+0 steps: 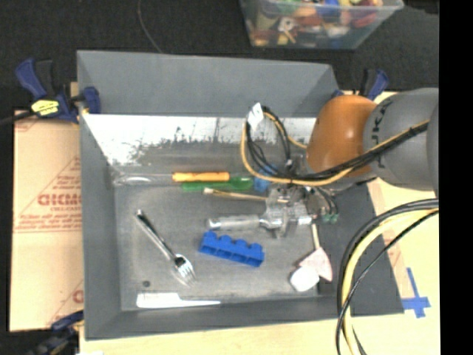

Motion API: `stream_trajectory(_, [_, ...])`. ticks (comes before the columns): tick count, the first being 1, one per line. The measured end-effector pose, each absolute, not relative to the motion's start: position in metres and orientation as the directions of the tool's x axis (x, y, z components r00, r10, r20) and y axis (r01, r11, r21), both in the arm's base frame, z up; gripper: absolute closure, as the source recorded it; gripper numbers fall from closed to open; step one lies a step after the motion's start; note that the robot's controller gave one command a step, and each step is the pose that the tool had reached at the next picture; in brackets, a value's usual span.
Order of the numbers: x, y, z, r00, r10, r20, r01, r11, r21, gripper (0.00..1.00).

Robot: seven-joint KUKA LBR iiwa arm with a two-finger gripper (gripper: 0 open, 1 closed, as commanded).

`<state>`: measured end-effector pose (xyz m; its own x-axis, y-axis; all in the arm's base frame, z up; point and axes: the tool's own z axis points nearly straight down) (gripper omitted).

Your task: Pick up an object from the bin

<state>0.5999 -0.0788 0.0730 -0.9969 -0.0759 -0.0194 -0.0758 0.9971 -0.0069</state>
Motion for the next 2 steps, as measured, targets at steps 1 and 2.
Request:
stream_trajectory(1, [0.599, -0.080, 0.092, -0.997, -0.075, -0.020, -0.075, 0.997, -0.008, 1.00])
stream_trajectory(2, [0.600, -0.080, 0.126, -0.997, -0.074, -0.022, -0.074, 0.997, -0.010, 1.00])
